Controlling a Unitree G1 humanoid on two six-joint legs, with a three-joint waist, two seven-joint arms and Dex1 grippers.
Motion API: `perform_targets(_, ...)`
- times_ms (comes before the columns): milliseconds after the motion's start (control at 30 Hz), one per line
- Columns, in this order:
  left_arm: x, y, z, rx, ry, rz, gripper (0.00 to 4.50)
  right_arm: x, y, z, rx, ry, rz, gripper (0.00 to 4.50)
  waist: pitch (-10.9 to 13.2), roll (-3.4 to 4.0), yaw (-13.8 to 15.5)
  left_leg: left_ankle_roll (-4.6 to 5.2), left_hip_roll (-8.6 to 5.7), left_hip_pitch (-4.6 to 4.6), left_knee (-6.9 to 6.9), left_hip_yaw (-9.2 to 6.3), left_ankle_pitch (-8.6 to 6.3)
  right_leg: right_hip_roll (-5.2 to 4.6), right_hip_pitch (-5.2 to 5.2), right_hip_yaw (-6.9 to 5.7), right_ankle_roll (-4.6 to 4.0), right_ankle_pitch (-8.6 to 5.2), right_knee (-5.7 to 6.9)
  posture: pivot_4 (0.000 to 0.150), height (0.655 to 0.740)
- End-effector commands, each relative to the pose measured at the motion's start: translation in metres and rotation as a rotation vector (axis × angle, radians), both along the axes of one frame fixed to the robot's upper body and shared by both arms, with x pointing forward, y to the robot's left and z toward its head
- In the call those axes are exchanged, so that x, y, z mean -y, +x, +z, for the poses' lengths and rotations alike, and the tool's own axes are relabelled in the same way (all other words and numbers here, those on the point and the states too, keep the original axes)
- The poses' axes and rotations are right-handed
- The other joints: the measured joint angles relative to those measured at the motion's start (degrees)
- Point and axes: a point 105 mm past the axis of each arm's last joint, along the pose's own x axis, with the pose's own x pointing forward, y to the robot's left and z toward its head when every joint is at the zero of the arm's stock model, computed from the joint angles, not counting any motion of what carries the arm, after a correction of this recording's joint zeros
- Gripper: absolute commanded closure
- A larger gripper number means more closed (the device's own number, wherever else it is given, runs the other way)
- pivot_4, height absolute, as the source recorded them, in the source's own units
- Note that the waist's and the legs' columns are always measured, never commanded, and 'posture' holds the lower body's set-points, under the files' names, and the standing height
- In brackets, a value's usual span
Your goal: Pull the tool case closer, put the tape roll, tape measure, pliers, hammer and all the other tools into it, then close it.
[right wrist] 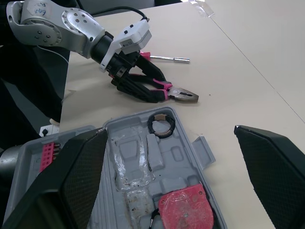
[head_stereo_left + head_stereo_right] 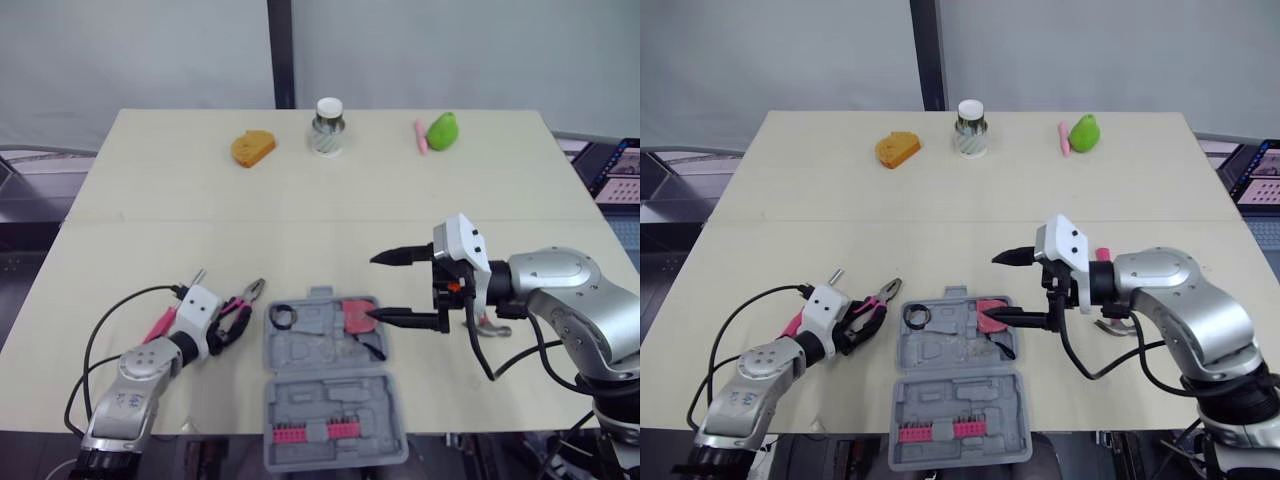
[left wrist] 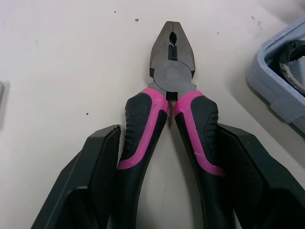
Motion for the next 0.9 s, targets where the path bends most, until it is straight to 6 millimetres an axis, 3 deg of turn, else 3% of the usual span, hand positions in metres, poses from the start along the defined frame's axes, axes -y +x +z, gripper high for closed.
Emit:
perform_targets(33,0.000,-0.006,0.001,-0.018,-0.028,-0.064,1.89,-0.005,-0.003,0.003,0.060,0.008,0.032,0.00,0.00,0.00,-0.08,0.00,0.00,0.00,0.00,0.00,0.00,0.00,0.00,0.00,0.00,0.00,0.00,0.150,0.7400)
perform_targets(200,-0.011,0.005,0.065,0.134,-0.008,-0.246,1.89,-0.022,0.004,0.006,0.104,0.017,0.083,0.00,0.12,-0.20,-0.33,-0.03,0.01,-0.24,0.00,0.06,0.02,0.00,-0.38,0.07,0.00,0.00,0.19,0.150,0.7400)
perform_targets(300,-0.003,0.009,0.100,0.173,0.047,-0.439,1.89,-0.041,0.014,0.004,0.149,-0.053,0.124,0.00,0.14,-0.22,-0.42,-0.14,0.04,-0.36,0.00,0.09,0.10,0.01,-0.66,0.07,-0.06,-0.03,0.45,0.150,0.7400)
perform_targets(433,0.014,0.011,0.105,0.137,0.141,-0.637,1.89,-0.055,0.028,-0.006,0.161,-0.184,0.154,0.00,0.13,-0.20,-0.60,-0.10,-0.08,-0.30,-0.08,0.07,0.08,-0.06,-0.66,0.09,-0.07,-0.04,0.54,0.150,0.7400)
perform_targets(567,0.043,0.015,0.106,0.119,0.184,-0.808,1.89,-0.080,0.042,-0.003,0.209,-0.259,0.173,0.00,0.14,-0.21,-1.63,-0.07,-0.08,-0.37,-0.15,0.04,0.06,-0.06,-0.88,0.02,-0.07,-0.04,0.83,0.150,0.7400)
perform_targets(733,0.063,0.022,0.110,0.141,0.174,-0.874,1.89,-0.091,0.049,-0.012,0.217,-0.363,0.173,0.00,0.14,-0.24,-2.30,-0.10,-0.03,-0.53,-0.10,0.03,0.07,-0.07,-1.44,0.02,-0.07,-0.03,1.56,0.150,0.7400)
perform_targets(900,0.071,0.023,0.112,0.148,0.157,-0.886,1.89,-0.093,0.049,-0.020,0.196,-0.412,0.170,0.00,0.14,-0.24,-3.32,-0.12,-0.01,-0.54,-0.12,0.03,0.08,-0.07,-1.51,0.02,-0.07,-0.04,1.66,0.150,0.7400)
